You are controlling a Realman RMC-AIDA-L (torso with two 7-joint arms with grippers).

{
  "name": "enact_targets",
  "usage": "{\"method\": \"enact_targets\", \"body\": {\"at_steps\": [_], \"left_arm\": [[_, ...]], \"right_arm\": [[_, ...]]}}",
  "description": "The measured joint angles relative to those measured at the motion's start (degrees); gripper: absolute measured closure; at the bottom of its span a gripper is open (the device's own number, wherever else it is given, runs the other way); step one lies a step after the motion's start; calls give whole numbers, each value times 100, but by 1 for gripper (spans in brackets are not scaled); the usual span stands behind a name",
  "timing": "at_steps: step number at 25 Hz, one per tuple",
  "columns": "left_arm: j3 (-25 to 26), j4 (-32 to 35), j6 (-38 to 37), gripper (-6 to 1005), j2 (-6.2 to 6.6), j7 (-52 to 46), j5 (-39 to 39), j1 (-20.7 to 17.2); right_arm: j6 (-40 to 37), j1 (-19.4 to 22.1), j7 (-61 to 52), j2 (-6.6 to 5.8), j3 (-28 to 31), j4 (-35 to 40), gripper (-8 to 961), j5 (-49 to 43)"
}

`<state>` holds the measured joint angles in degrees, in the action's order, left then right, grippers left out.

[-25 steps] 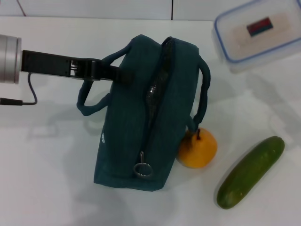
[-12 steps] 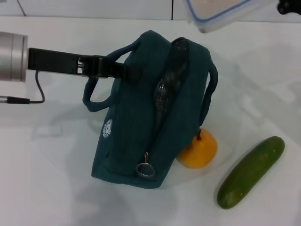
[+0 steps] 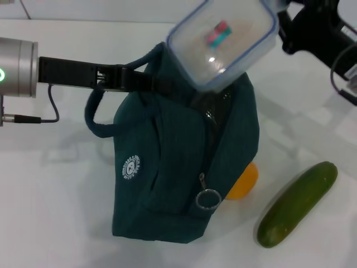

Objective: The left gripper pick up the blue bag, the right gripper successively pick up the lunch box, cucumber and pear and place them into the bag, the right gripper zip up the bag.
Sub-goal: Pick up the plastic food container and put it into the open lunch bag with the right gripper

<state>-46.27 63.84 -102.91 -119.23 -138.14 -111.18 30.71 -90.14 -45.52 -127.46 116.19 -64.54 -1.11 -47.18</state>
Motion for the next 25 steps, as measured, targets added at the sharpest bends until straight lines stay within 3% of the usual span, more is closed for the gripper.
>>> {"method": "enact_targets", "body": {"at_steps": [9, 25], "left_arm": [[20, -48, 163, 930, 47, 50, 30, 39], [22, -510, 214, 930, 67, 249, 155, 640]], "right_arm": [[87, 265, 1, 1, -672, 372, 847, -14], [57, 1041, 3, 0, -735, 1356, 845, 44]]}}
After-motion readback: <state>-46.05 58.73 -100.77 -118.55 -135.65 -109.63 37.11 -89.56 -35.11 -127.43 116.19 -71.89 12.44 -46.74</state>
